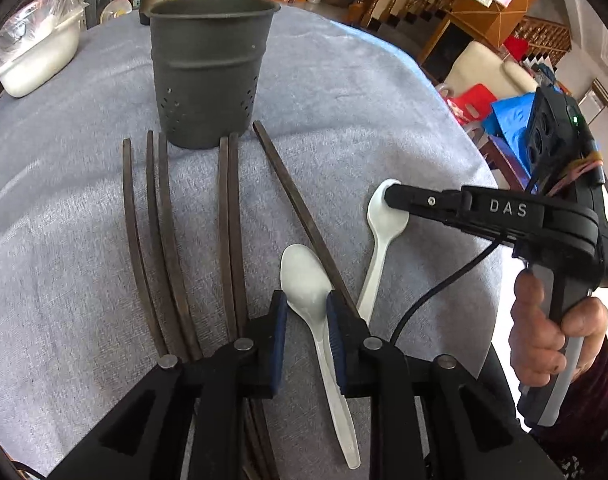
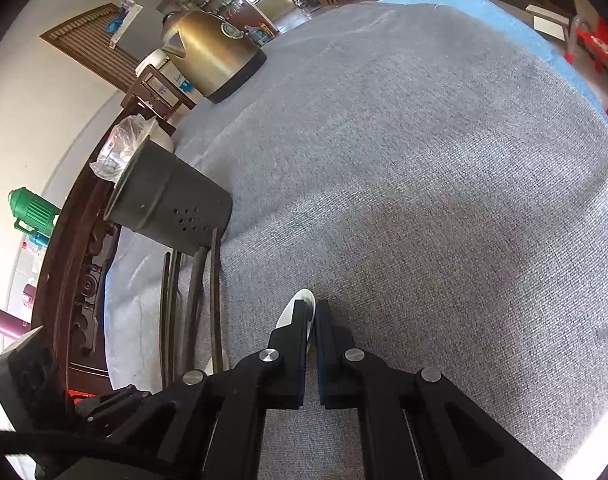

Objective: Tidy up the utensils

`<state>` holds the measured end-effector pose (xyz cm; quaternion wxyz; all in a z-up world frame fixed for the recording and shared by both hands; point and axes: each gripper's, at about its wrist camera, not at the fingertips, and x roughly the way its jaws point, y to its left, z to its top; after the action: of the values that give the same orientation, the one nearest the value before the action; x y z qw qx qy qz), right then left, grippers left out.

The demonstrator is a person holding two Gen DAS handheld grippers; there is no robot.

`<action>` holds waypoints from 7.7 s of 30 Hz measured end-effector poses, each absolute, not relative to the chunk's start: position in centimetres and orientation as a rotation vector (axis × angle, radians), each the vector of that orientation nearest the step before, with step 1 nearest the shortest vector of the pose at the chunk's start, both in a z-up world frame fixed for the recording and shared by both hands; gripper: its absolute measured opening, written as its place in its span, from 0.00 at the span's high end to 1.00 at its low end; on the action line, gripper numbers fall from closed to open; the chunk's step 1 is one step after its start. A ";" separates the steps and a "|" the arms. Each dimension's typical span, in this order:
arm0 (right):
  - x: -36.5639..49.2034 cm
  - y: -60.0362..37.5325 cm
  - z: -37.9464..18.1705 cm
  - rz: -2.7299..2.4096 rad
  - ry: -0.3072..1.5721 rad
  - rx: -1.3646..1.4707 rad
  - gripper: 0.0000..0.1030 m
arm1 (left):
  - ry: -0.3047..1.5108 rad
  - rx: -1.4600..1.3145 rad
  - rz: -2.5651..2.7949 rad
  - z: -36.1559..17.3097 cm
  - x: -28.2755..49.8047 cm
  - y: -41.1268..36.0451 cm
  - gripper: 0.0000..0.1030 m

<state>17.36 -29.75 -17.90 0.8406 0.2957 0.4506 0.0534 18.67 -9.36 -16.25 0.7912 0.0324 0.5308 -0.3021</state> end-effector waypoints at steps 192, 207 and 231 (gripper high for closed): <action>19.0 -30.7 -18.0 0.272 0.654 0.691 0.92 | 0.556 -0.234 -0.175 -0.1 31.7 0.4 0.99; 18.9 -30.7 -18.0 0.278 0.654 0.687 0.92 | 0.226 0.137 0.096 -3.4 29.0 -8.2 0.99; 19.1 -31.1 -18.2 0.282 0.681 0.715 0.92 | 0.338 0.036 -0.075 -4.8 19.6 -2.8 0.67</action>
<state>19.06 -31.09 -18.25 0.8710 0.3420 0.3258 0.1349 19.56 -2.84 -4.85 0.9849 0.0178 0.1680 -0.0375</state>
